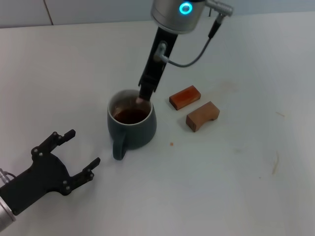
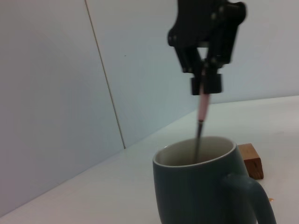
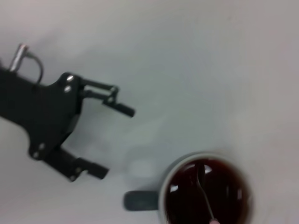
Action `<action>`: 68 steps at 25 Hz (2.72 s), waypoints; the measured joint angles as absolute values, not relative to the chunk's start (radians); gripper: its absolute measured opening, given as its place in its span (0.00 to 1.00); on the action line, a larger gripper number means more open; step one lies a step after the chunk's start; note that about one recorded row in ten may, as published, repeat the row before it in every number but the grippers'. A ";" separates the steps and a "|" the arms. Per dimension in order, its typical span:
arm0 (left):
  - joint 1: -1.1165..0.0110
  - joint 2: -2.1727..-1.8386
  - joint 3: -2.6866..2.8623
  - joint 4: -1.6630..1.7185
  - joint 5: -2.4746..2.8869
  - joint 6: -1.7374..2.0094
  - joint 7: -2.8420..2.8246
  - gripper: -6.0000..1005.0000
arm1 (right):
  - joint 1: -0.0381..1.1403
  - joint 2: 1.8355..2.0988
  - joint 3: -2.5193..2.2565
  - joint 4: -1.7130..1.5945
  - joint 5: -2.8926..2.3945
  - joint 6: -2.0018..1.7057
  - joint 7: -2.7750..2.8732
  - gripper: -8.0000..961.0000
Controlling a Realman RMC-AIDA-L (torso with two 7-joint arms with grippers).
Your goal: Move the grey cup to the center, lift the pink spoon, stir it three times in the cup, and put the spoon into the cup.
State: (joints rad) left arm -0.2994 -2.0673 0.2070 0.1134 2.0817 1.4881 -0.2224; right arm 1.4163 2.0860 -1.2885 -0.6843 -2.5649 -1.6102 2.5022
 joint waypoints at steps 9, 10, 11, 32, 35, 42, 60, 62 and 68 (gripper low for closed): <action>-0.299 -2.068 0.207 0.117 2.082 1.488 -0.222 0.84 | 1.403 2.085 -1.289 -0.705 -2.619 -1.620 2.525 0.12; -0.300 -2.068 0.207 0.117 2.082 1.488 -0.222 0.84 | 1.399 2.086 -1.290 -0.717 -2.618 -1.627 2.525 0.12; -0.301 -2.068 0.207 0.117 2.082 1.488 -0.222 0.84 | 1.390 2.087 -1.294 -0.738 -2.617 -1.629 2.527 0.13; -0.293 -2.063 0.190 0.118 2.072 1.503 -0.228 0.84 | 0.294 2.084 -1.500 -1.582 -1.700 -1.240 1.944 0.76; -0.293 -2.063 0.190 0.119 2.072 1.504 -0.227 0.84 | 0.137 2.085 -1.550 -1.500 -1.500 -1.154 1.631 0.84; -0.293 -2.063 0.191 0.120 2.073 1.505 -0.233 0.84 | 0.077 2.083 -1.561 -1.123 -1.240 -1.158 1.183 0.85; -0.299 -2.066 0.213 0.117 2.080 1.536 -0.233 0.84 | 0.311 2.085 -1.563 -0.269 -0.850 -1.311 0.621 0.85; -0.300 -2.066 0.213 0.116 2.080 1.536 -0.231 0.84 | 0.315 2.086 -1.566 -0.268 -0.850 -1.297 0.622 0.85; -0.301 -2.068 0.213 0.113 2.080 1.535 -0.223 0.84 | 0.319 2.088 -1.569 -0.264 -0.853 -1.287 0.626 0.85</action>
State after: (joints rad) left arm -0.3010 -2.0676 0.2133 0.1134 2.0801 1.5347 -0.2230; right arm 0.3191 2.0877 -1.5693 -0.2642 -0.8533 -1.2870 0.6265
